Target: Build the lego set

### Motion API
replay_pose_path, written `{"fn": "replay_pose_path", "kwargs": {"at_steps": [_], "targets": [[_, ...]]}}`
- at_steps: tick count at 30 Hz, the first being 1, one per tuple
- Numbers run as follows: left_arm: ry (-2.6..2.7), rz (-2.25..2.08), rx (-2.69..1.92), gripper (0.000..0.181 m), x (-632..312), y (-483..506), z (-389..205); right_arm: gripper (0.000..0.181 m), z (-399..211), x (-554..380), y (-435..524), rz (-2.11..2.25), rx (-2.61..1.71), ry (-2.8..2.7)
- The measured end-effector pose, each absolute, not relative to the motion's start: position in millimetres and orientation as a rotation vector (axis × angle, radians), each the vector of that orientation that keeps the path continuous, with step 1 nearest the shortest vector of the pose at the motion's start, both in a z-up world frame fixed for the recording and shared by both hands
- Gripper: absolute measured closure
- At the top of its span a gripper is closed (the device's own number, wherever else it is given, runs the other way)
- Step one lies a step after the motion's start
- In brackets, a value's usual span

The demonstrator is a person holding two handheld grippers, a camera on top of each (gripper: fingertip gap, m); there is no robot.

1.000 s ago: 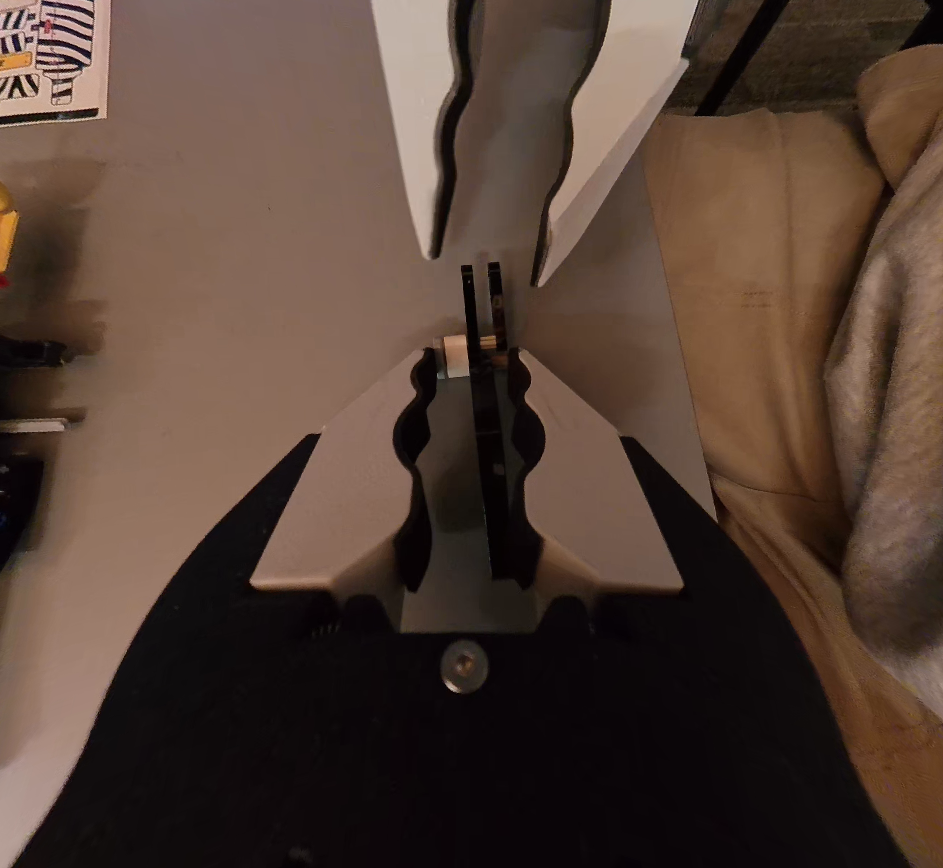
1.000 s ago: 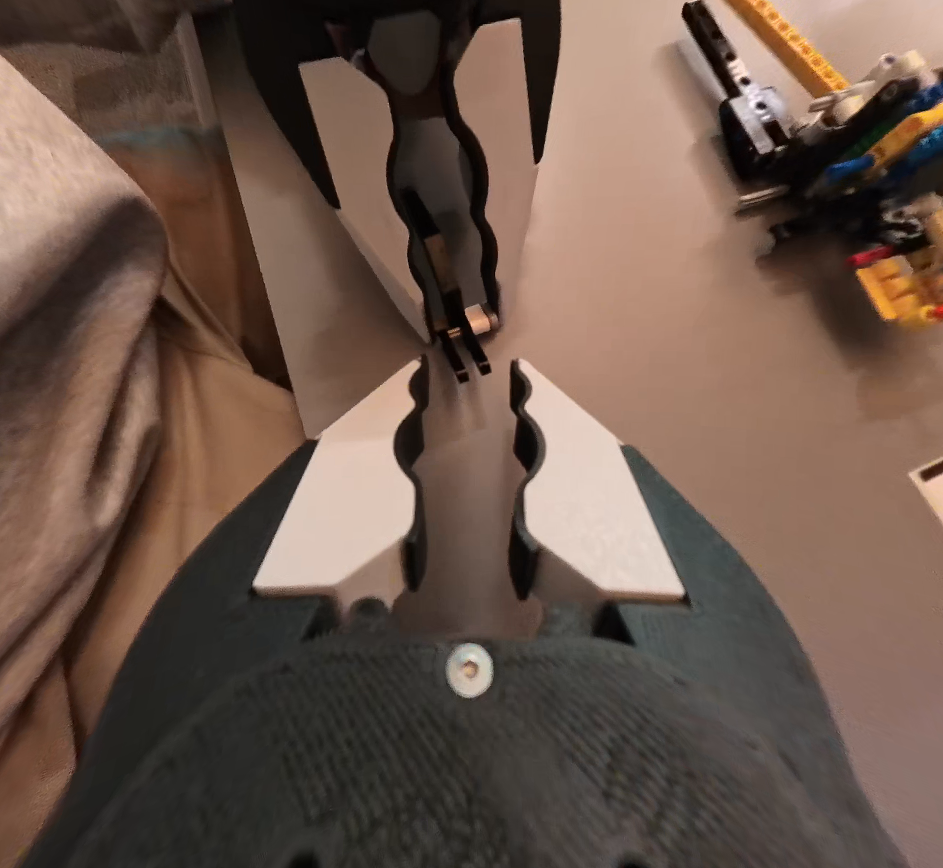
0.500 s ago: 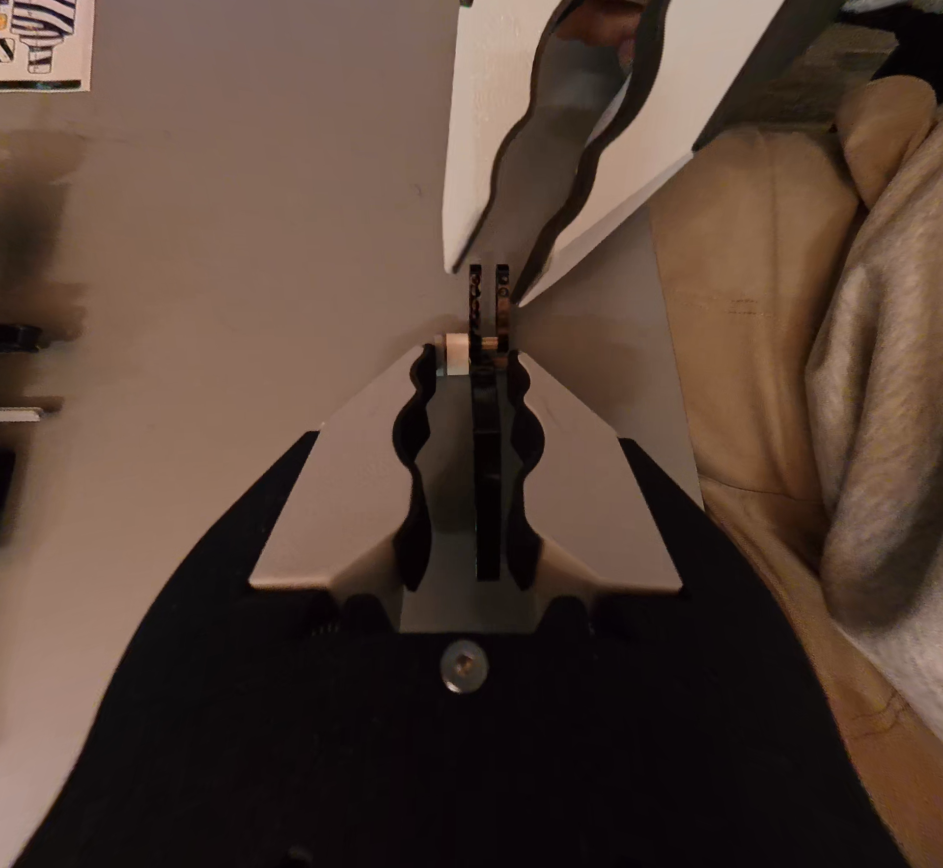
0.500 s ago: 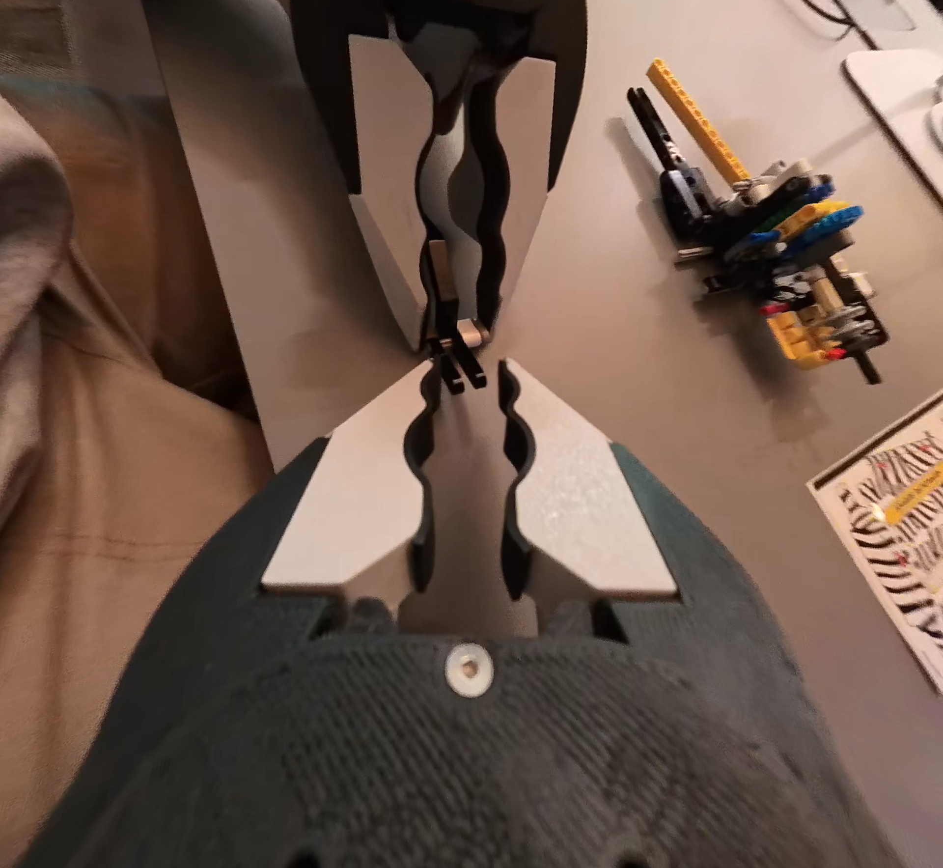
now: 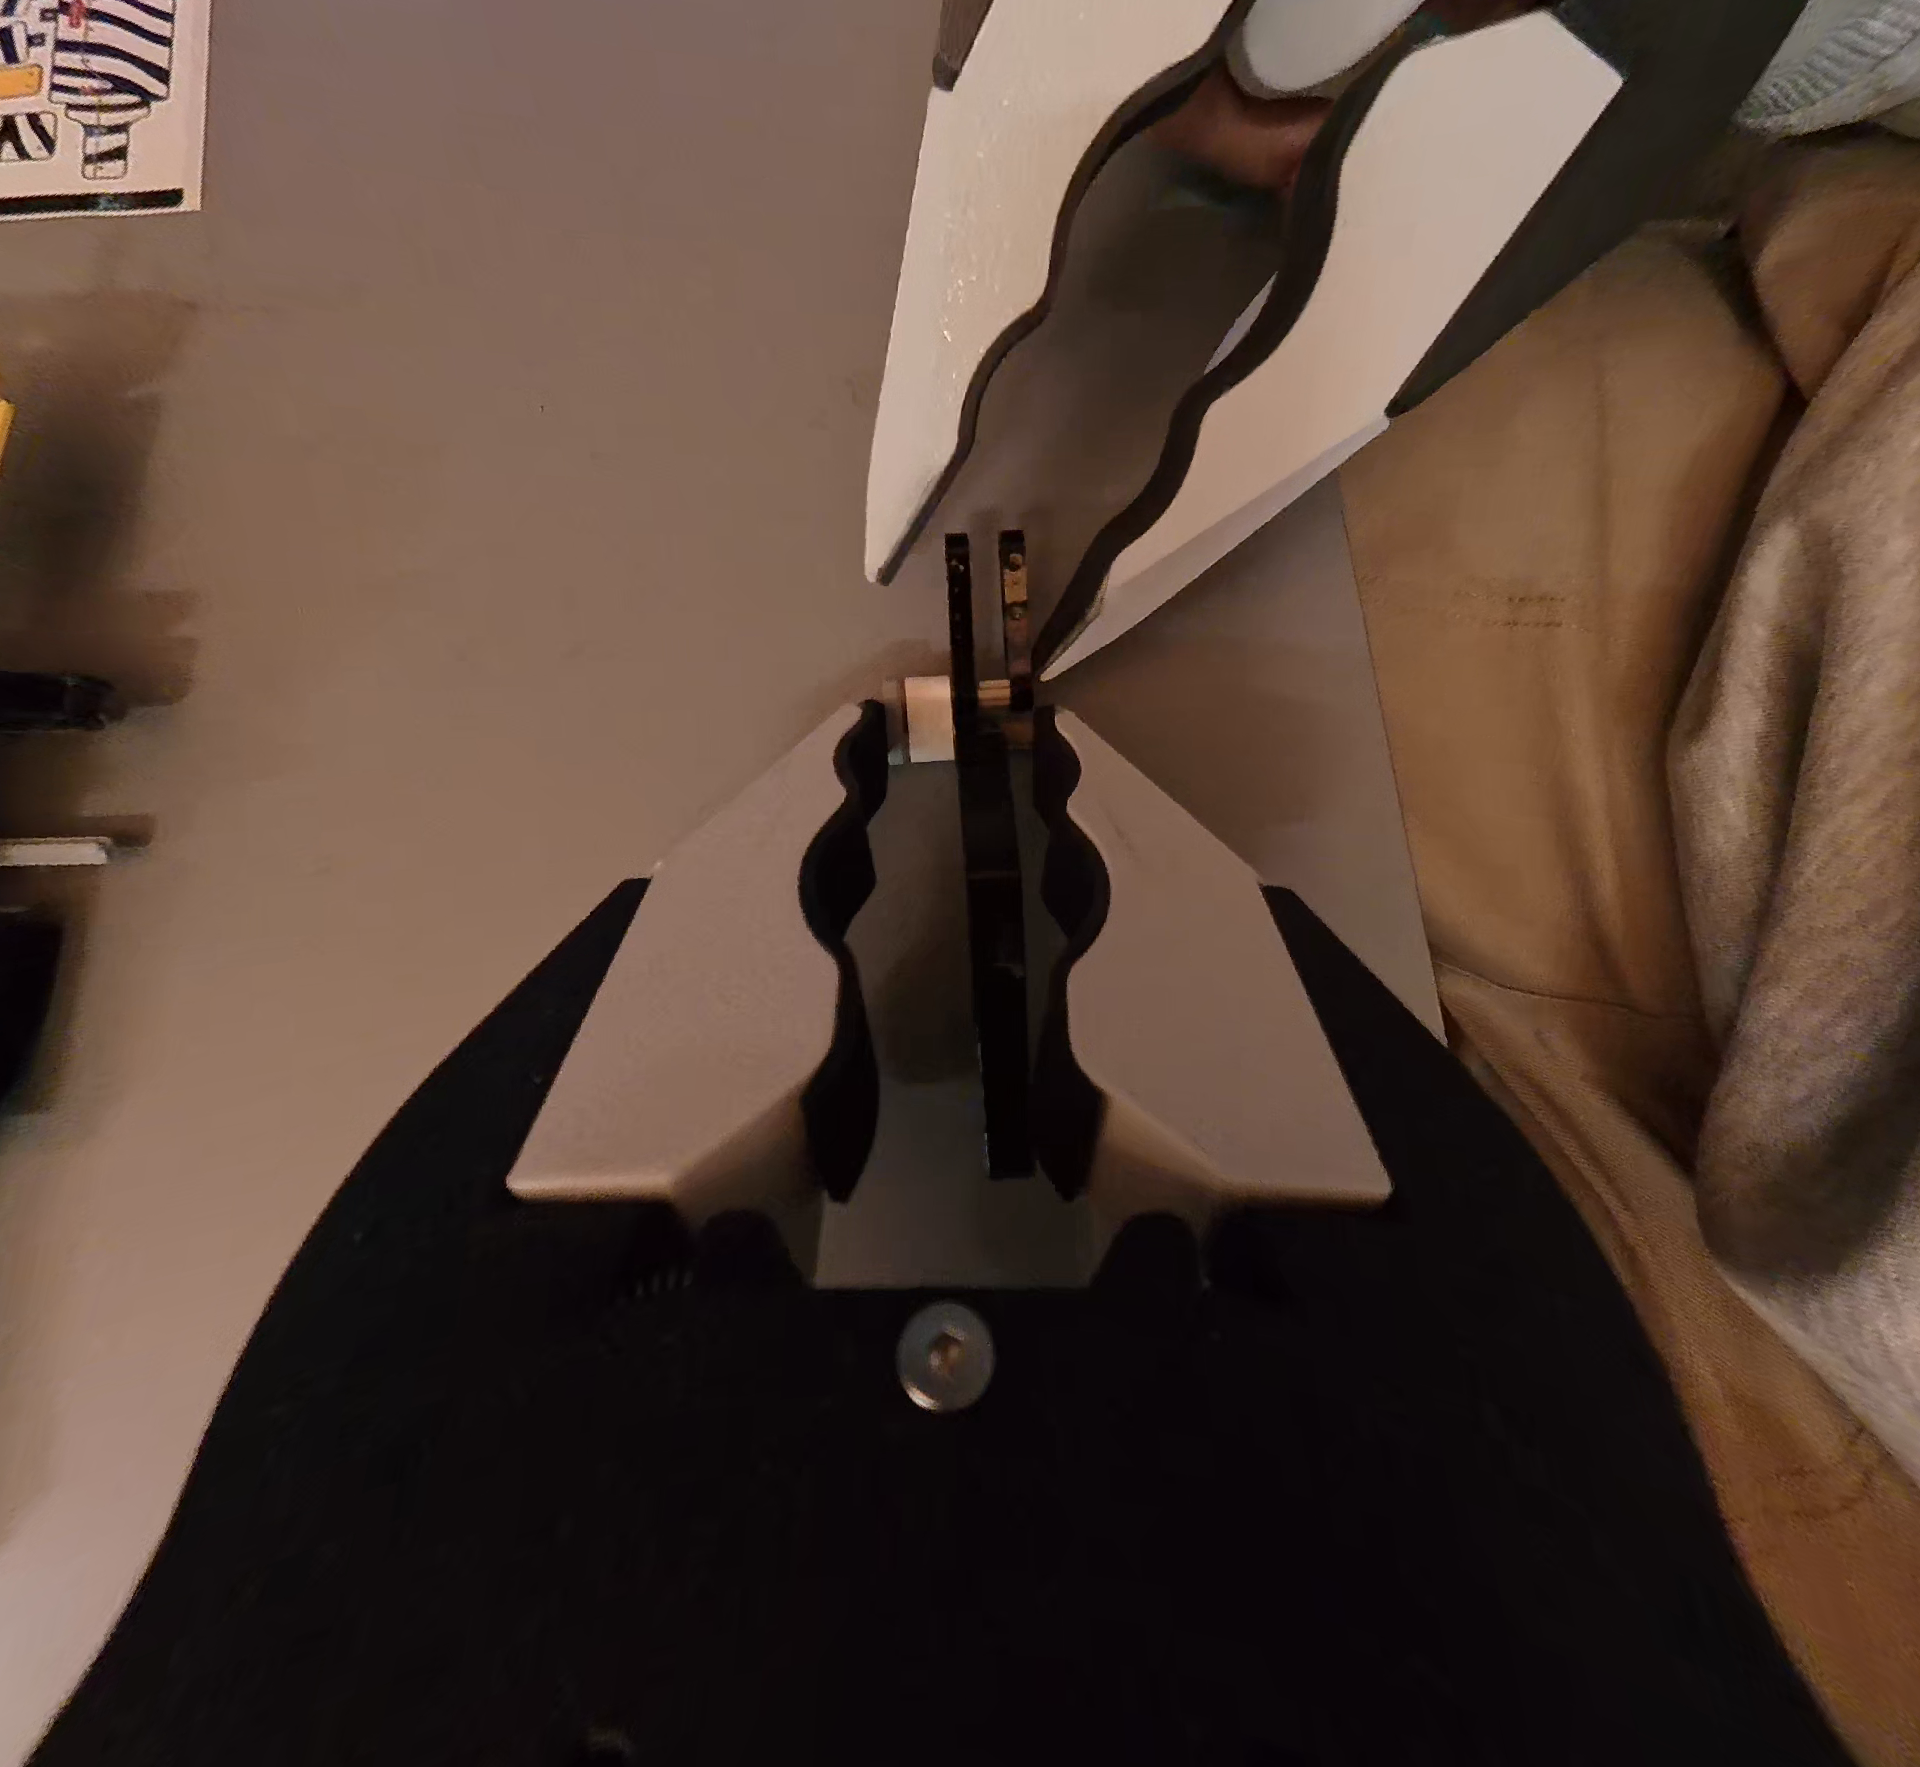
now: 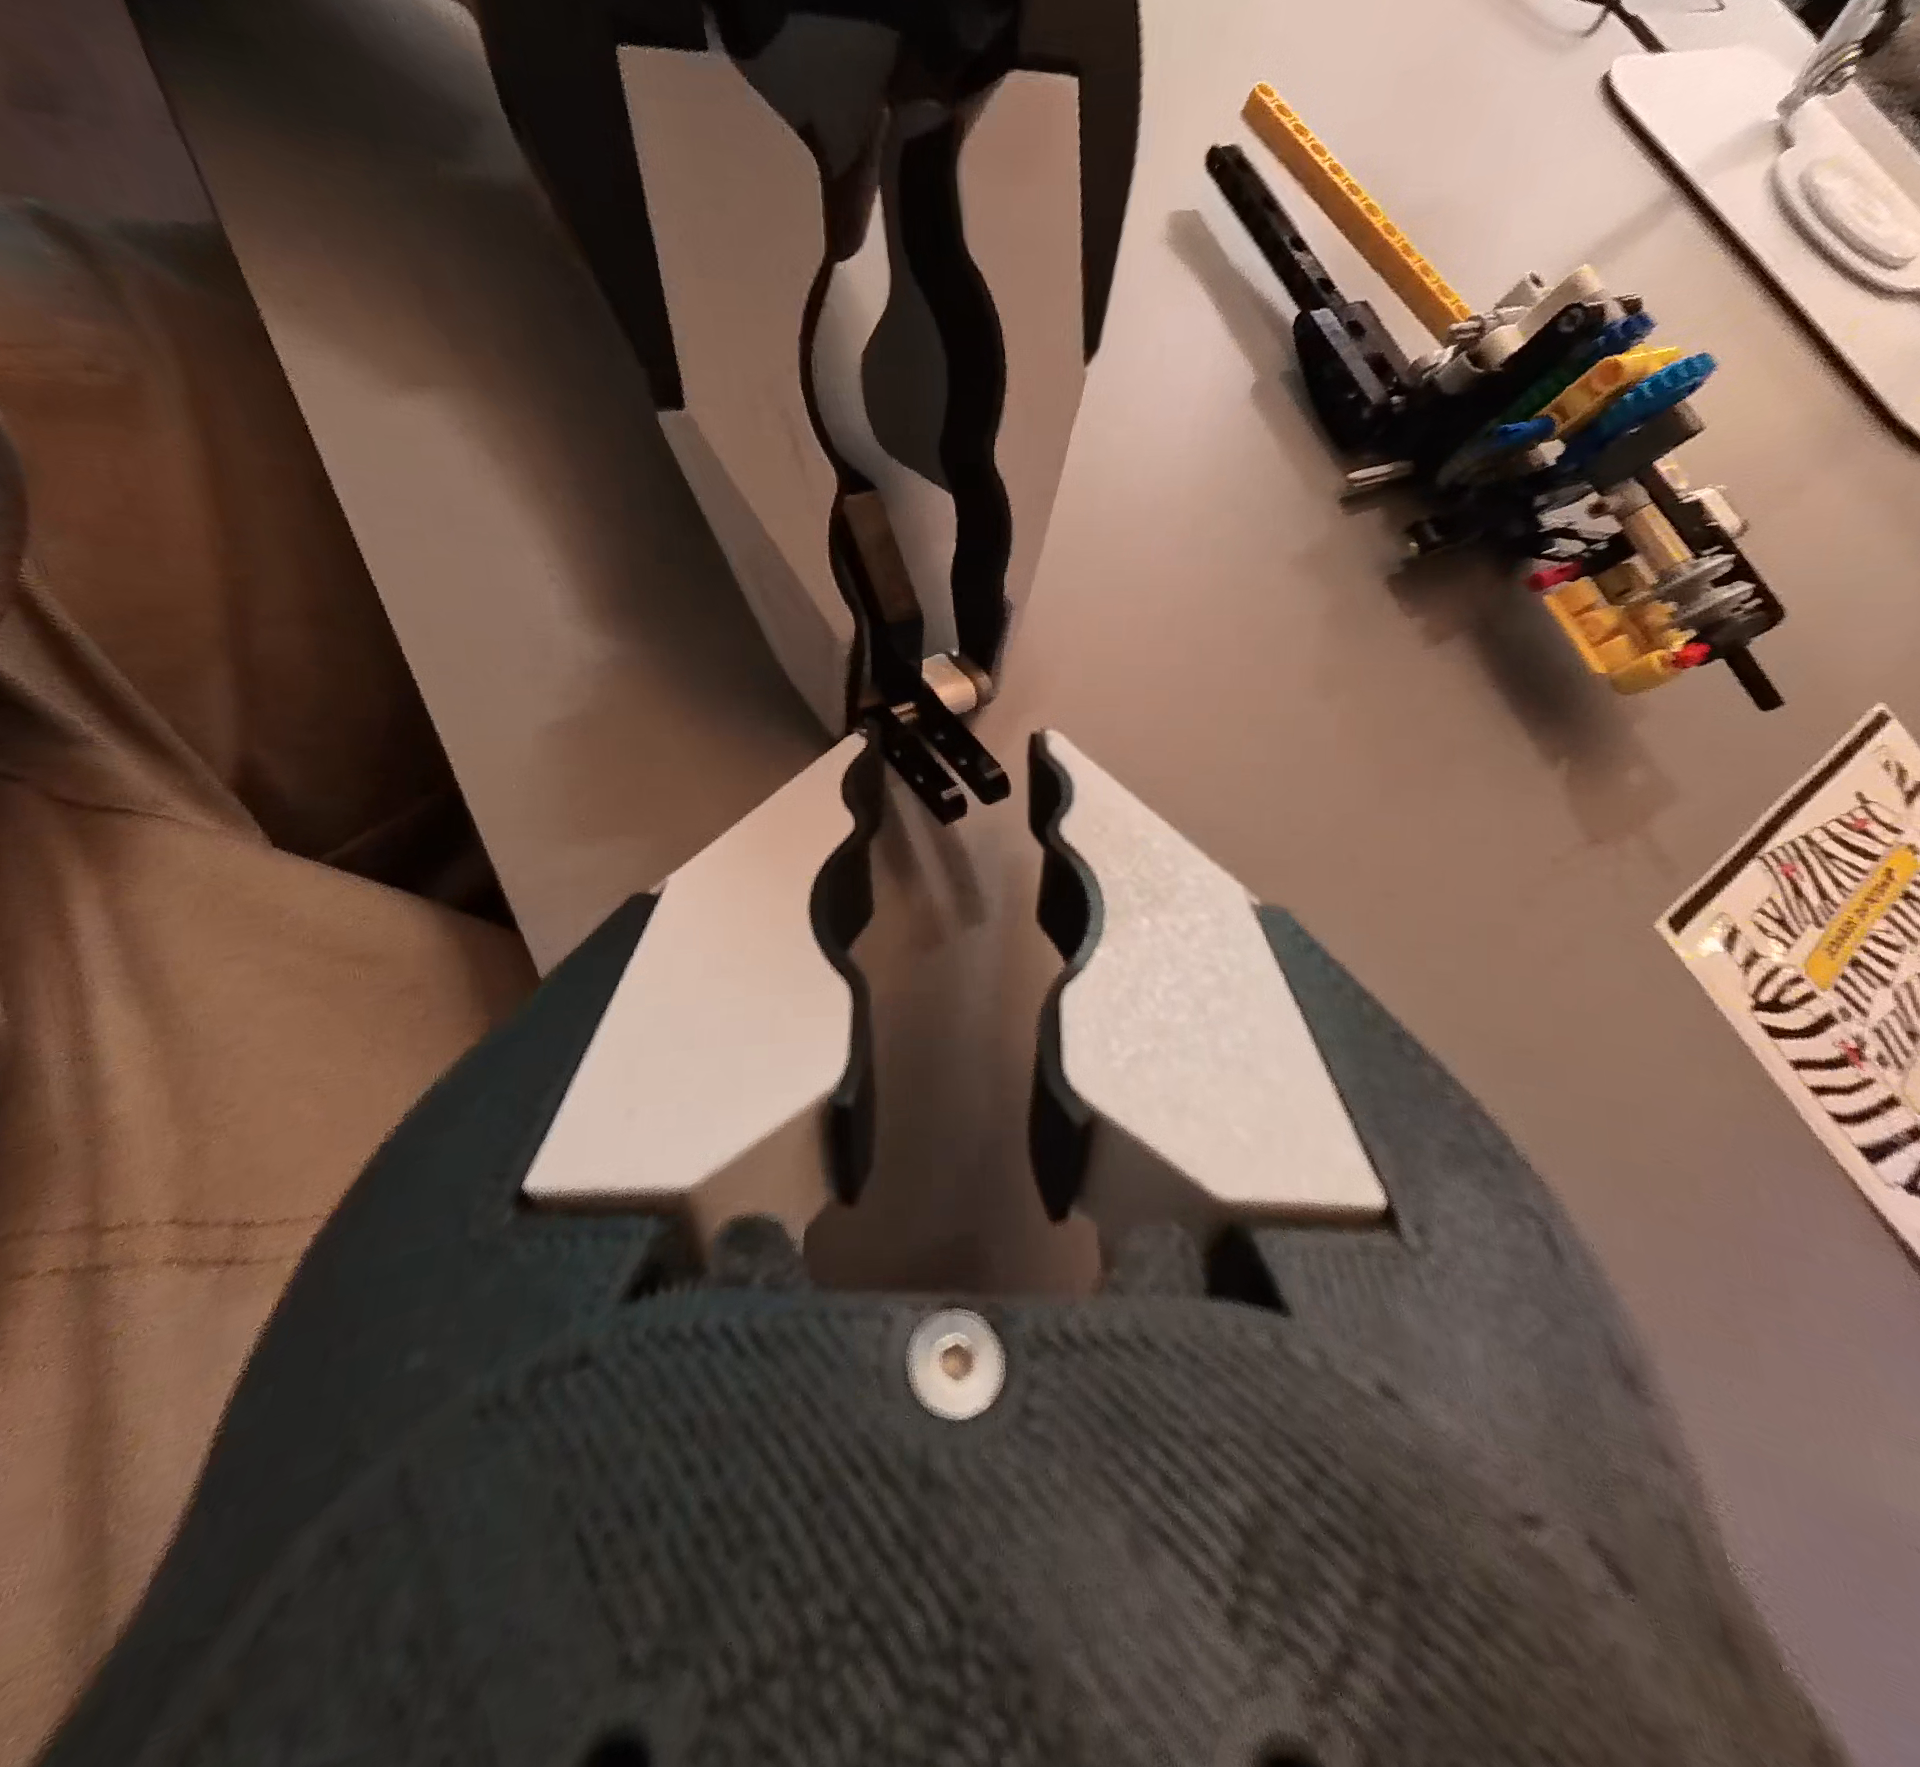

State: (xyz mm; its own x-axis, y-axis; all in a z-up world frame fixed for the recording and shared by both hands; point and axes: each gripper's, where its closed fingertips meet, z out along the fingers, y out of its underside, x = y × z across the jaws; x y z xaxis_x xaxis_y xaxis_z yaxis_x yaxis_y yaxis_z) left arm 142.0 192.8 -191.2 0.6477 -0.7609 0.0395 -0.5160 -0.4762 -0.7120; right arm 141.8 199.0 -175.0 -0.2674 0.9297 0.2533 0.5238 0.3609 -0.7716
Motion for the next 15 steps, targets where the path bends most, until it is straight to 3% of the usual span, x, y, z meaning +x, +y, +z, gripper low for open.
{"fn": "replay_pose_path", "kwargs": {"at_steps": [1, 15], "targets": [[0.99, -0.46, -2.183, 0.151, 142.1, 192.8, -191.2, 0.158, -175.9, 142.1, 197.6, 0.754, -1.269, -1.934], [0.998, -0.411, -2.173, 0.15, 141.6, 193.1, -191.9, 0.16, -177.8, 142.1, 197.4, 0.729, -1.254, -1.945]]}}
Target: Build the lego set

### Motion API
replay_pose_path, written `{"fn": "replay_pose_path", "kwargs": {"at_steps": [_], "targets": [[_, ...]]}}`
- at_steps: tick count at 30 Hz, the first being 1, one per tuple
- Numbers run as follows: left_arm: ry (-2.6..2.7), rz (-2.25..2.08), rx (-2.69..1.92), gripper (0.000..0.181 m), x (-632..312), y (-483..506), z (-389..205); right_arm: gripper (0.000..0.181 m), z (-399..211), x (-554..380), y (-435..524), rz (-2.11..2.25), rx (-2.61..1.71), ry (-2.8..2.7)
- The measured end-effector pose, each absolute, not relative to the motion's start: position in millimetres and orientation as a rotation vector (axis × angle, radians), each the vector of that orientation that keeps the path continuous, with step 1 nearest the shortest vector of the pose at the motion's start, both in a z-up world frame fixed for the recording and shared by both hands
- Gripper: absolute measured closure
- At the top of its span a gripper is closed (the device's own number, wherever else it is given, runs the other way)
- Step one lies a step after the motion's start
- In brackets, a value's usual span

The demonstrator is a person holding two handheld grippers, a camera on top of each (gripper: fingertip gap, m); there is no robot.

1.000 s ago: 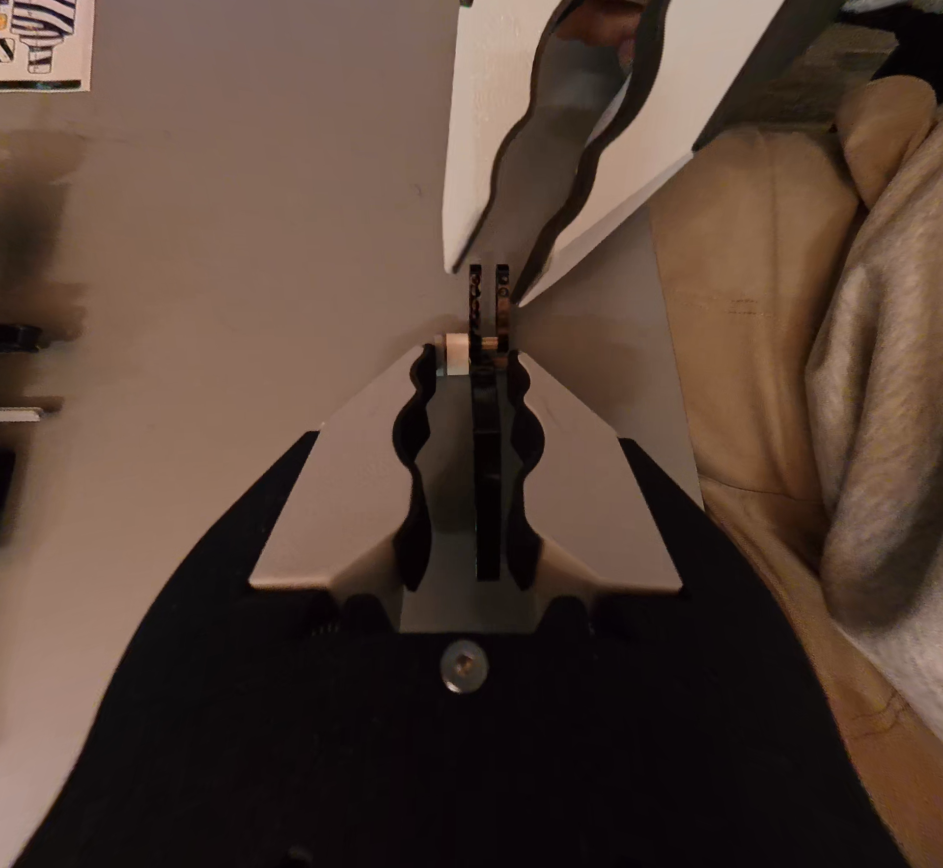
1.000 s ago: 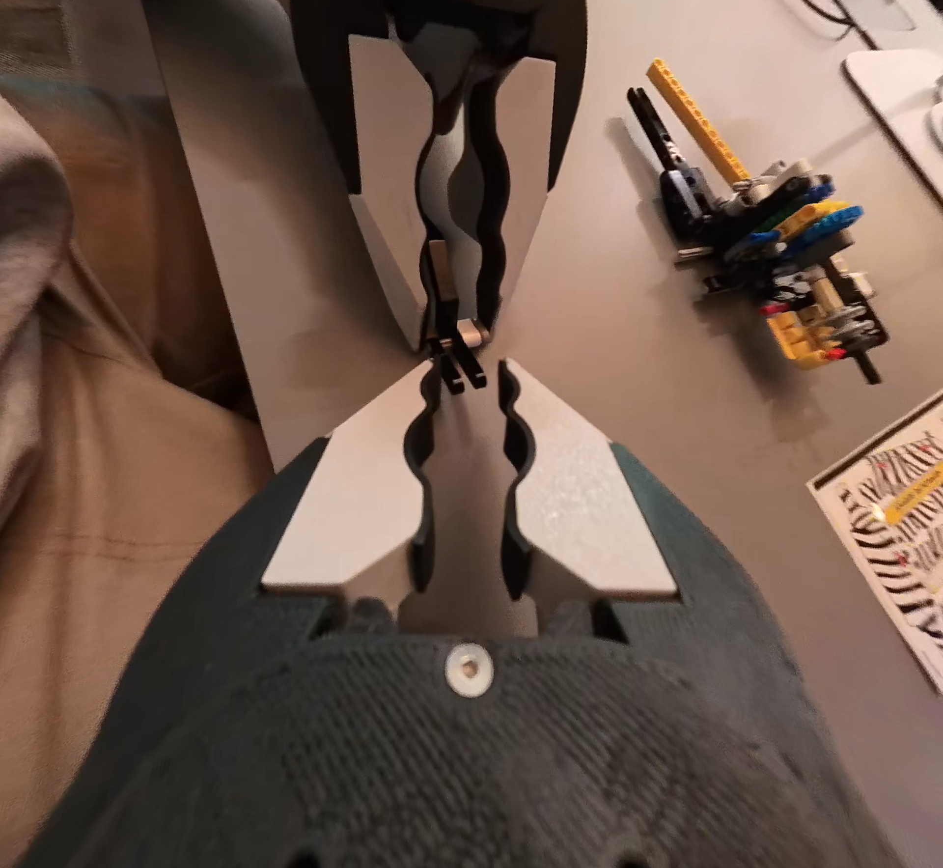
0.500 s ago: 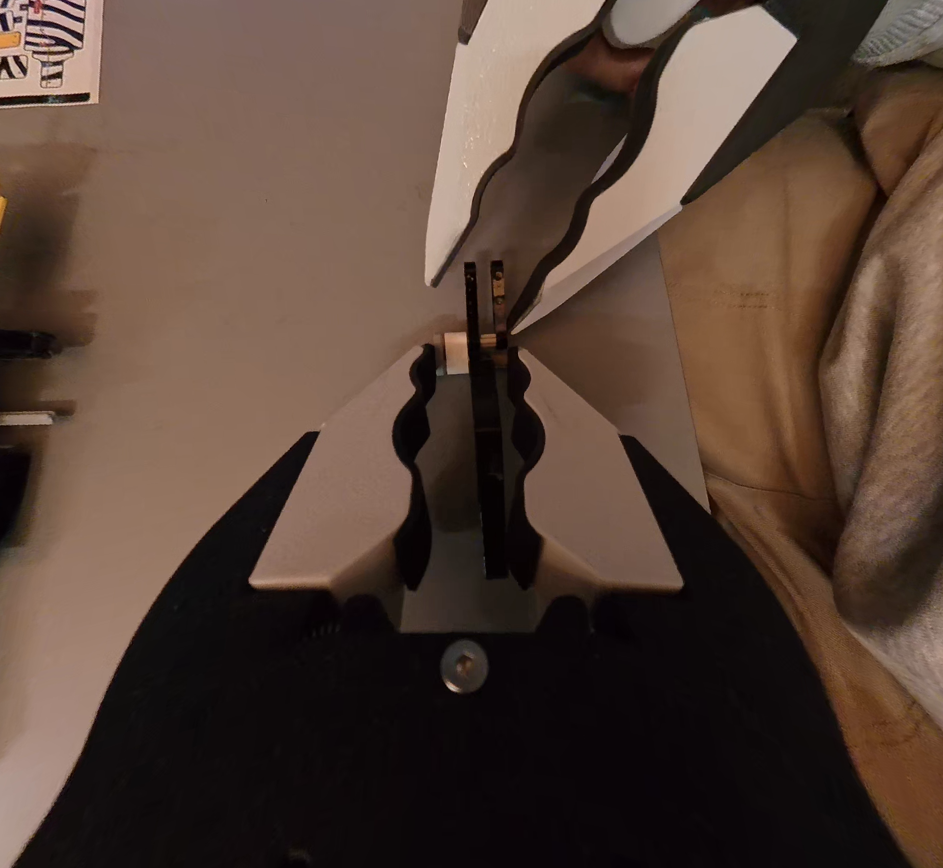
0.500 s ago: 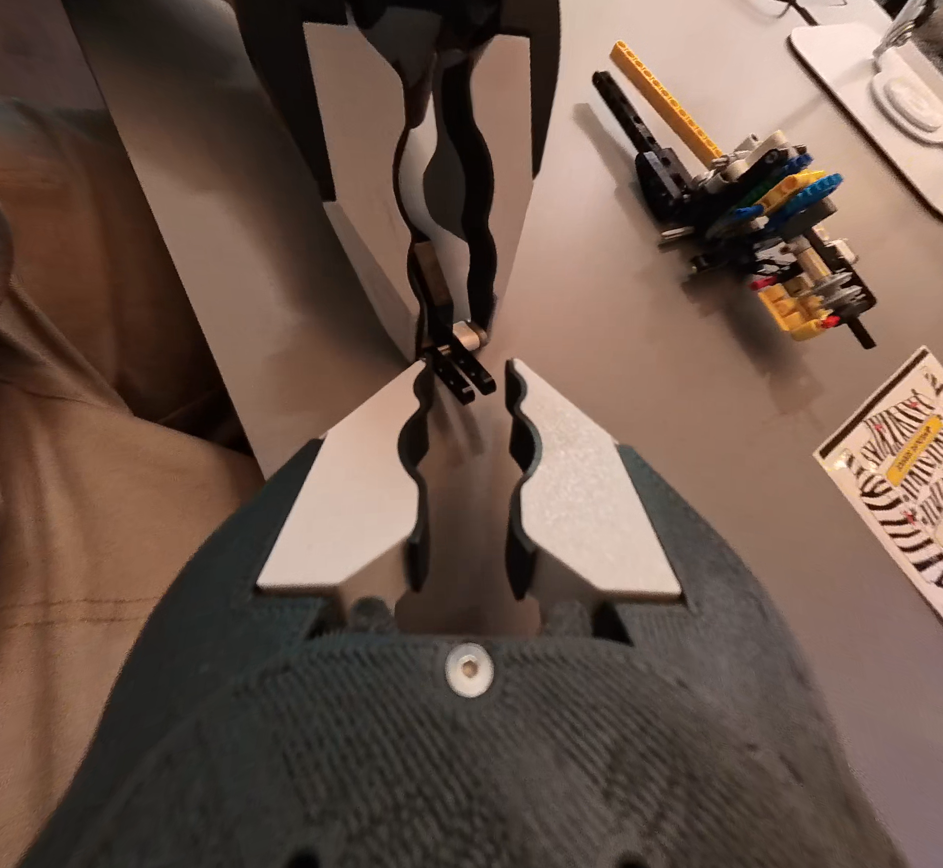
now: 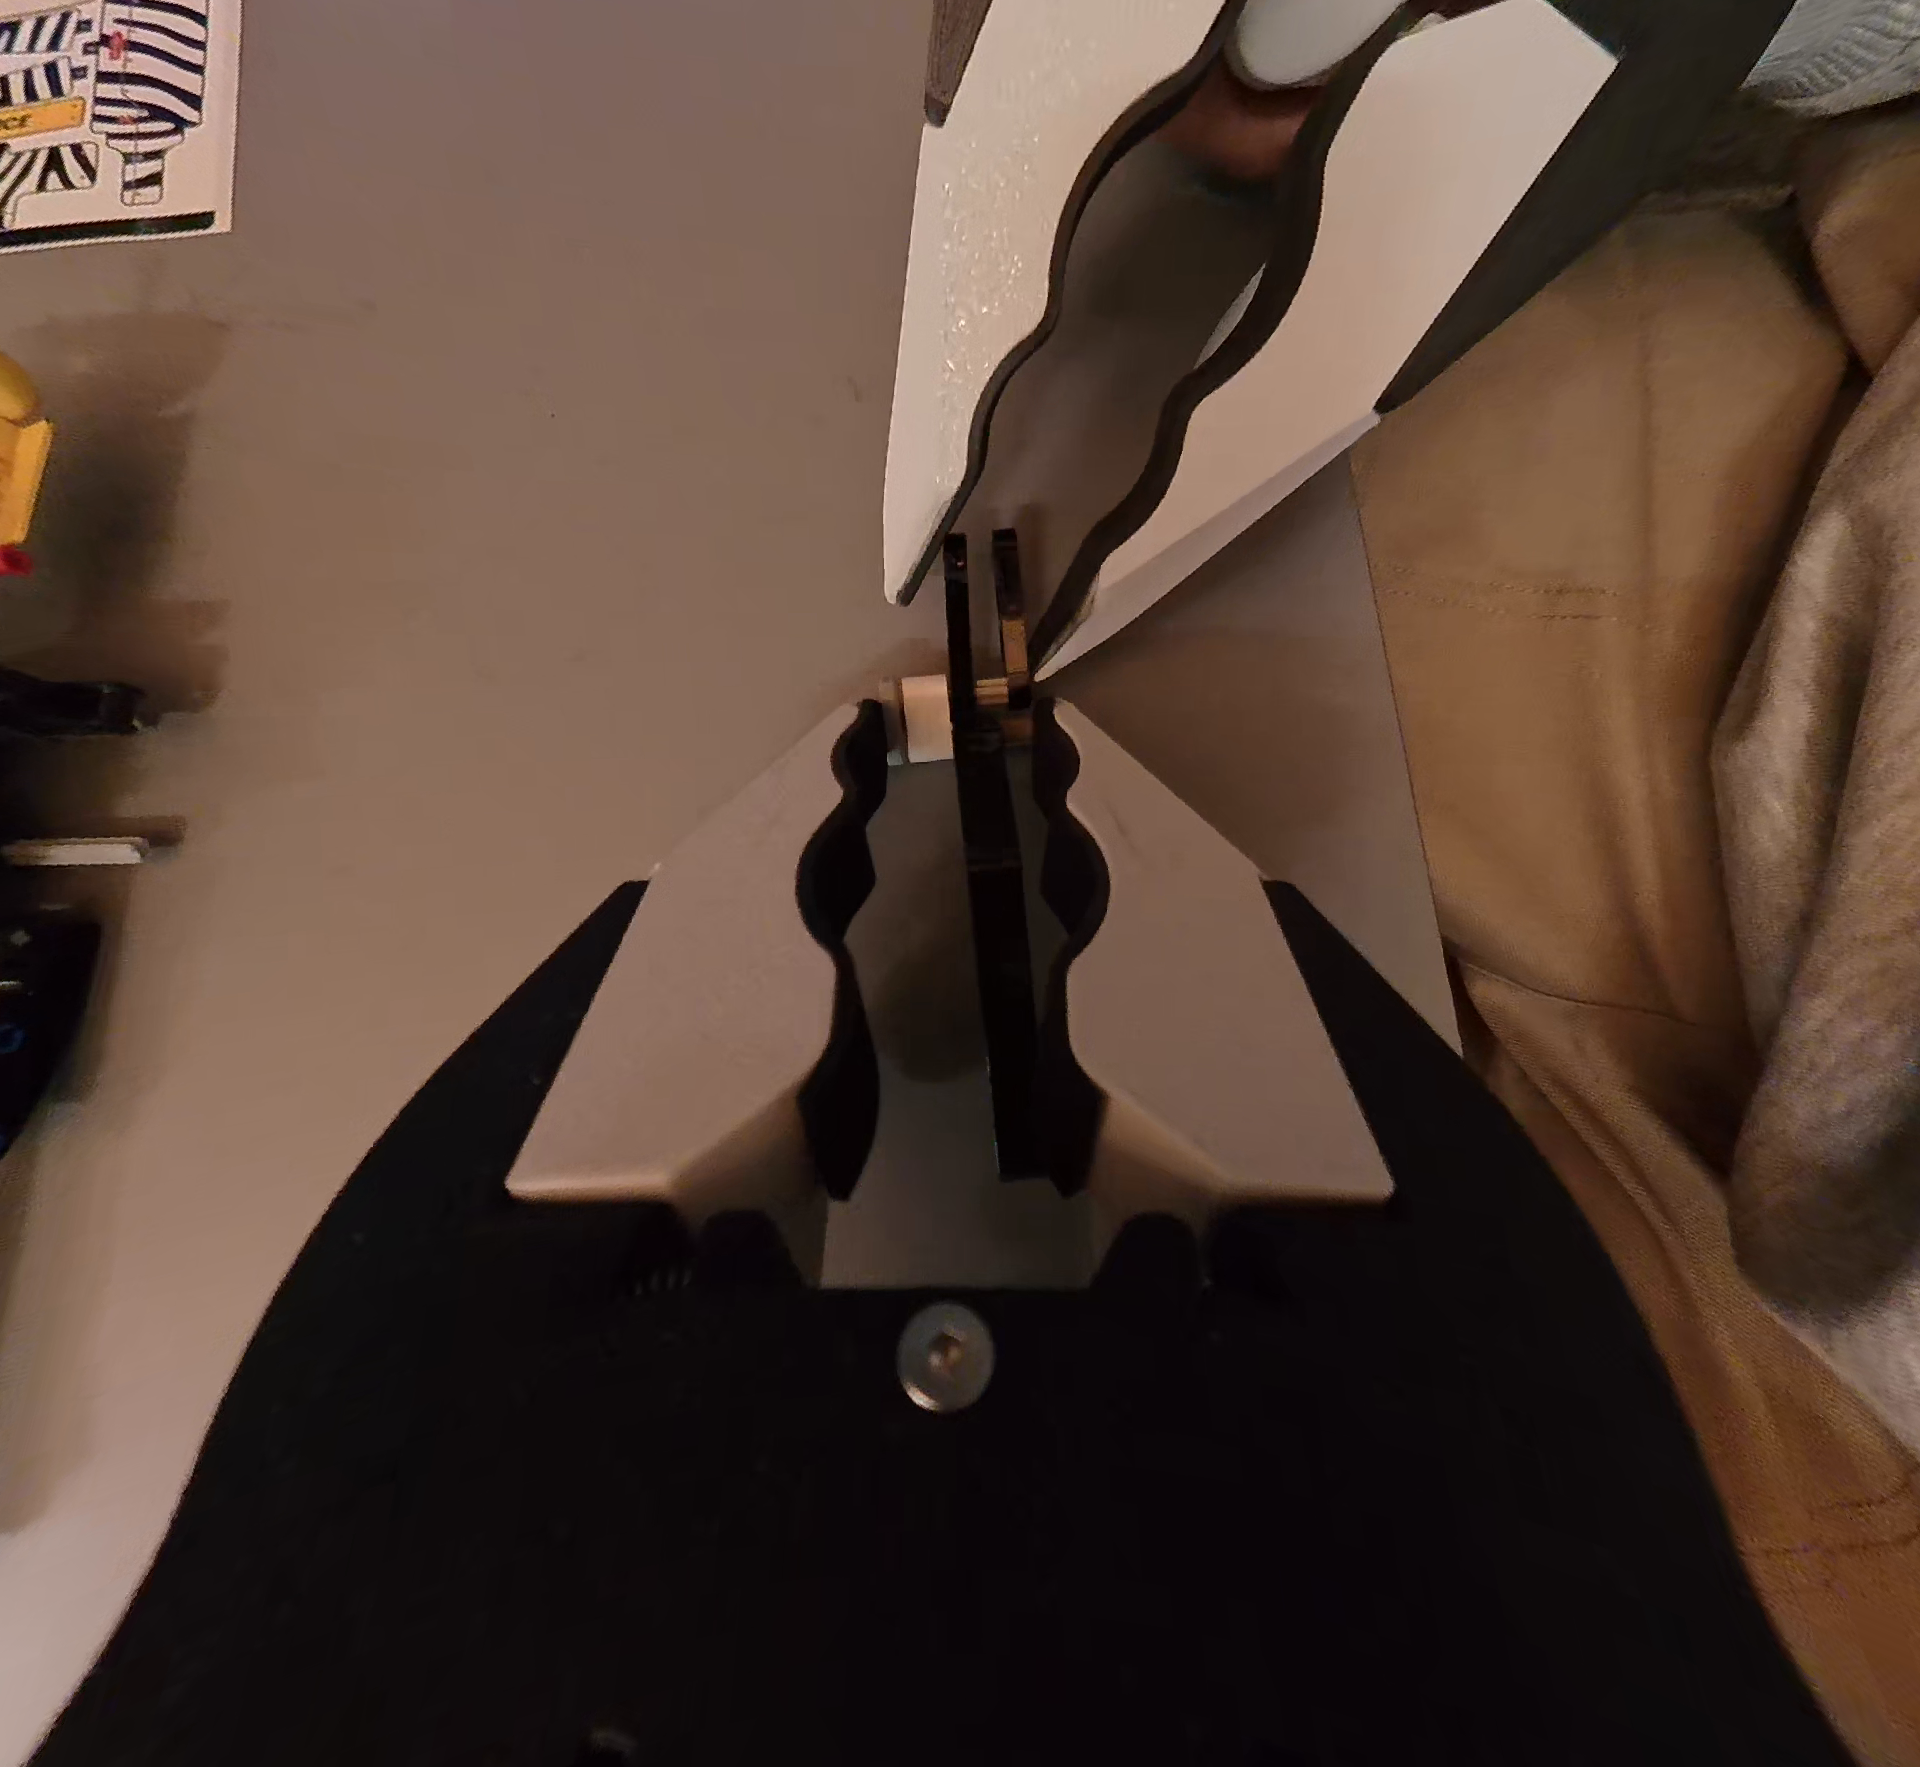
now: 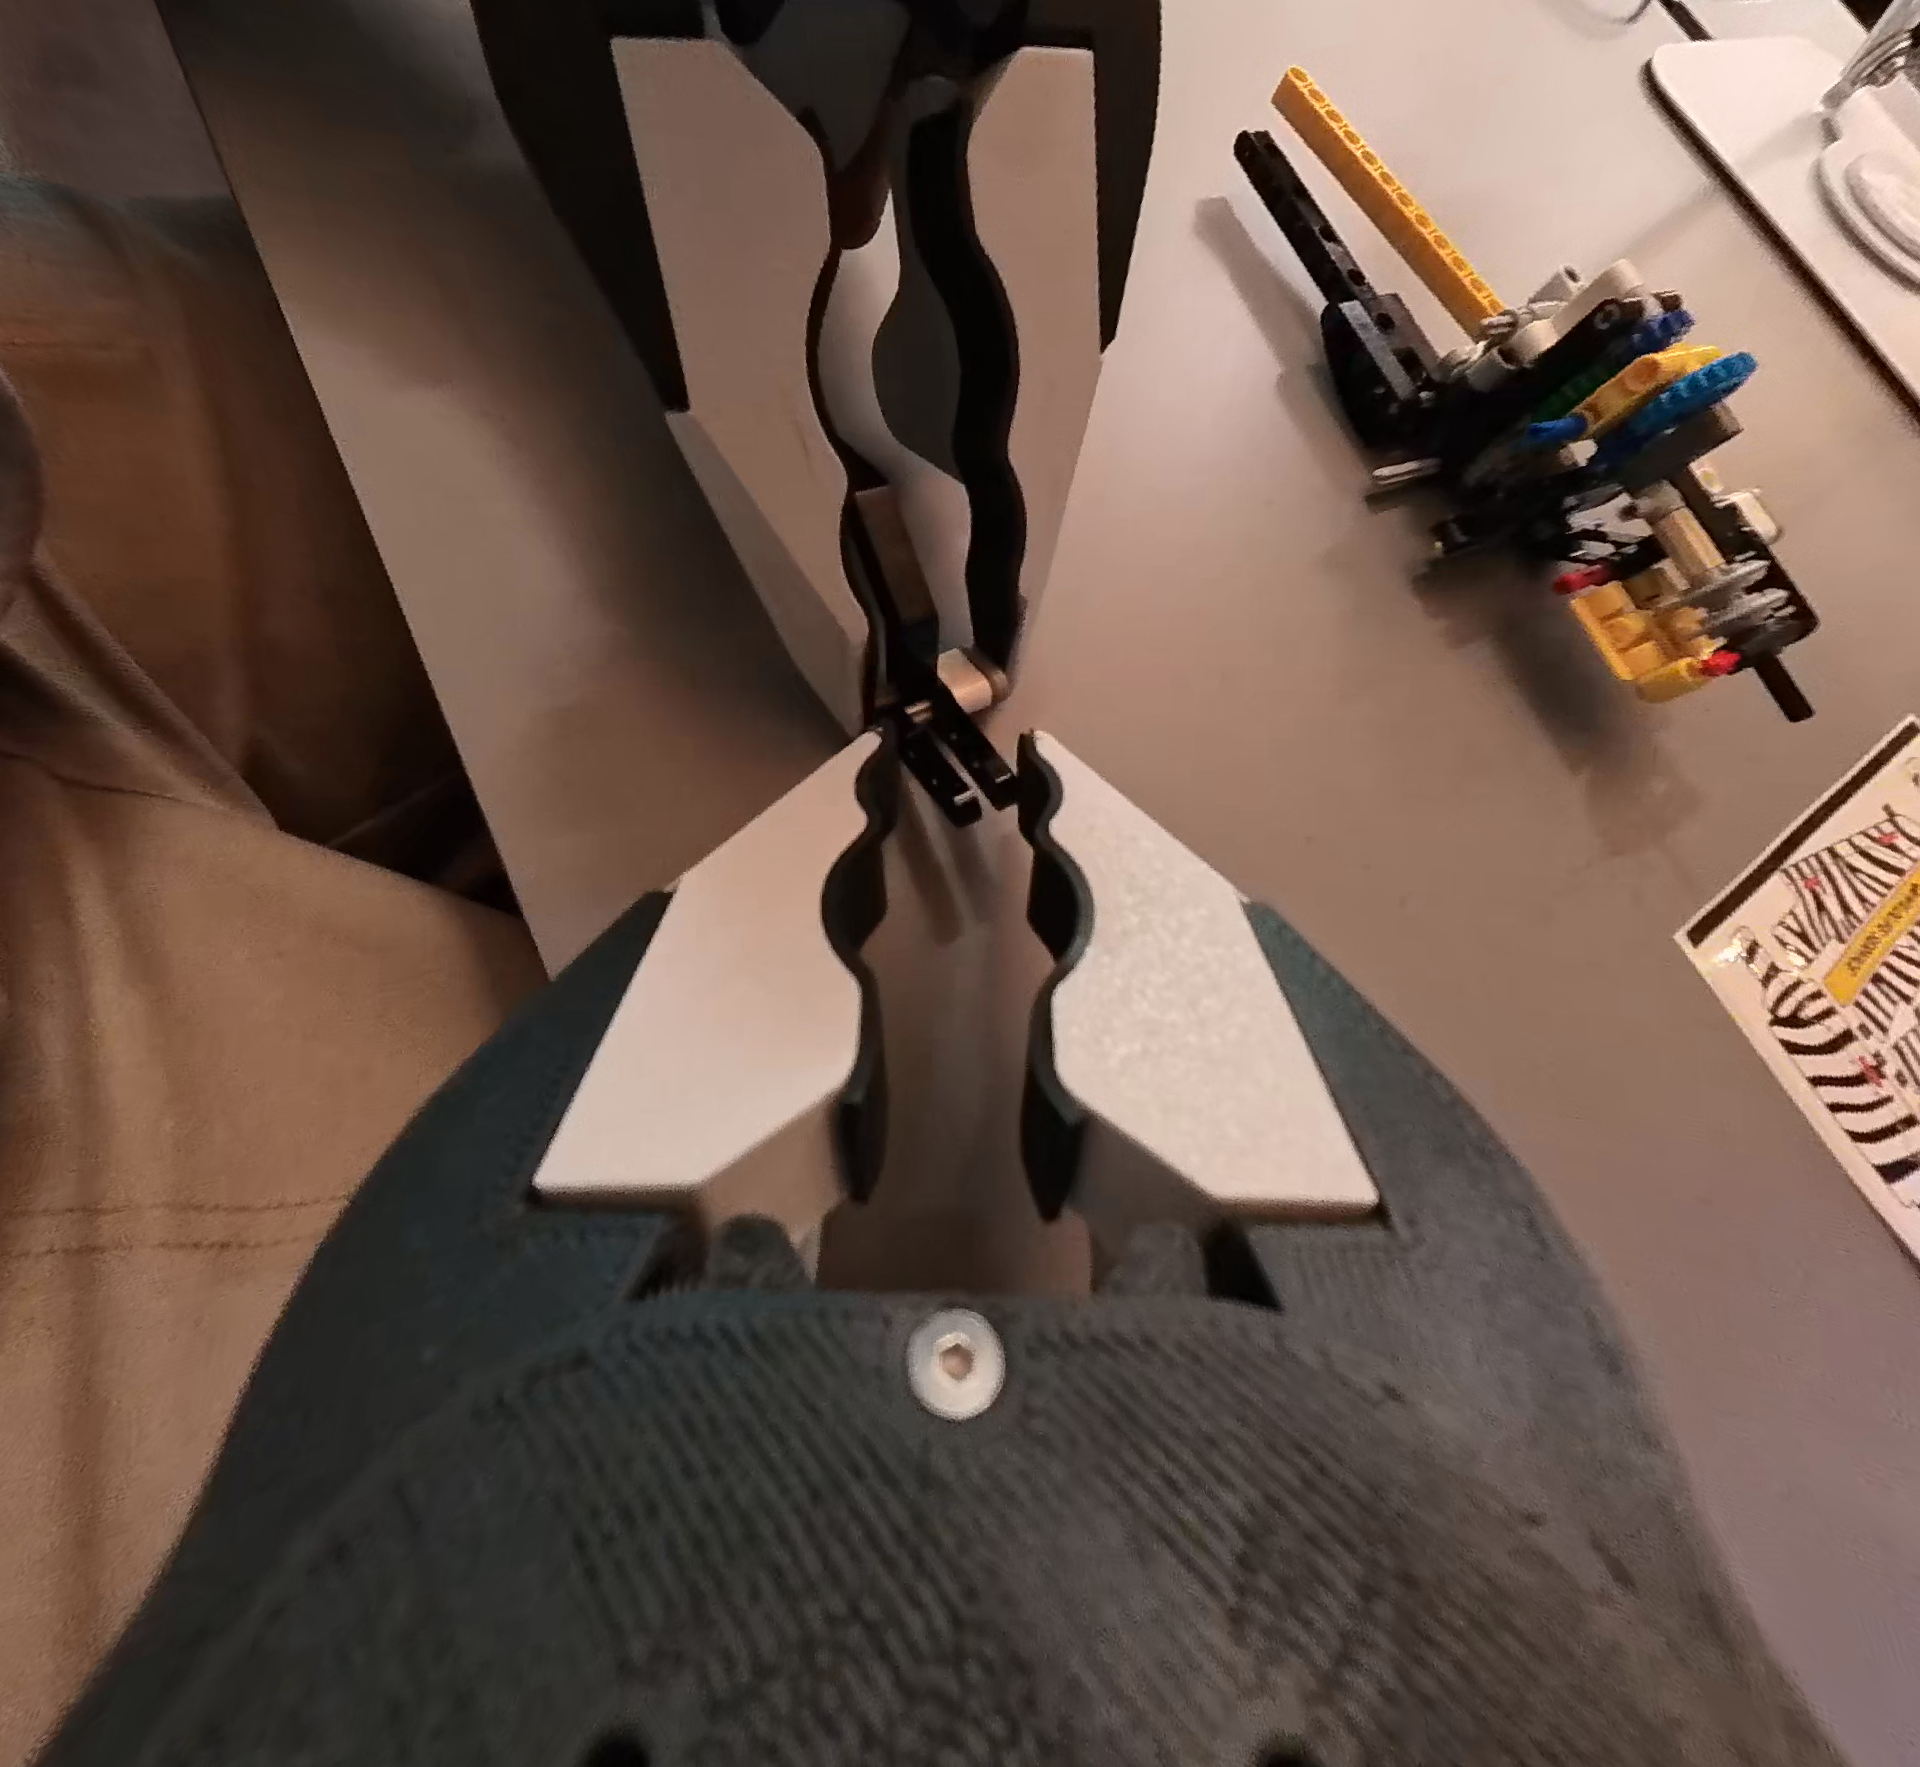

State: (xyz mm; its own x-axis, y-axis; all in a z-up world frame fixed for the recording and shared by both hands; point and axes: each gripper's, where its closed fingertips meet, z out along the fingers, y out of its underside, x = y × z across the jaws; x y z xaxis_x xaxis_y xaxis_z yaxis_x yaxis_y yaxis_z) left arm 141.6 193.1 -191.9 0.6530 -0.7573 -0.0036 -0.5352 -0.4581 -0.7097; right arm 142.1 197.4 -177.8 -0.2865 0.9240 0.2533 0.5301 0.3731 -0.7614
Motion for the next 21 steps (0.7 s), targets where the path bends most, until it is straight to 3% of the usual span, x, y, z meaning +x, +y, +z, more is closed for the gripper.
{"fn": "replay_pose_path", "kwargs": {"at_steps": [16, 18, 21], "targets": [[1.011, -0.36, -2.155, 0.151, 140.4, 193.9, -191.8, 0.16, -179.7, 140.5, 198.0, 0.788, -1.257, -2.001], [1.013, -0.378, -2.159, 0.151, 141.1, 193.3, -191.8, 0.145, -178.2, 139.0, 203.6, 0.781, -1.278, -2.043], [1.014, -0.392, -2.16, 0.151, 141.4, 193.2, -191.6, 0.141, -175.9, 136.6, 203.3, 0.716, -1.216, -2.207]]}}
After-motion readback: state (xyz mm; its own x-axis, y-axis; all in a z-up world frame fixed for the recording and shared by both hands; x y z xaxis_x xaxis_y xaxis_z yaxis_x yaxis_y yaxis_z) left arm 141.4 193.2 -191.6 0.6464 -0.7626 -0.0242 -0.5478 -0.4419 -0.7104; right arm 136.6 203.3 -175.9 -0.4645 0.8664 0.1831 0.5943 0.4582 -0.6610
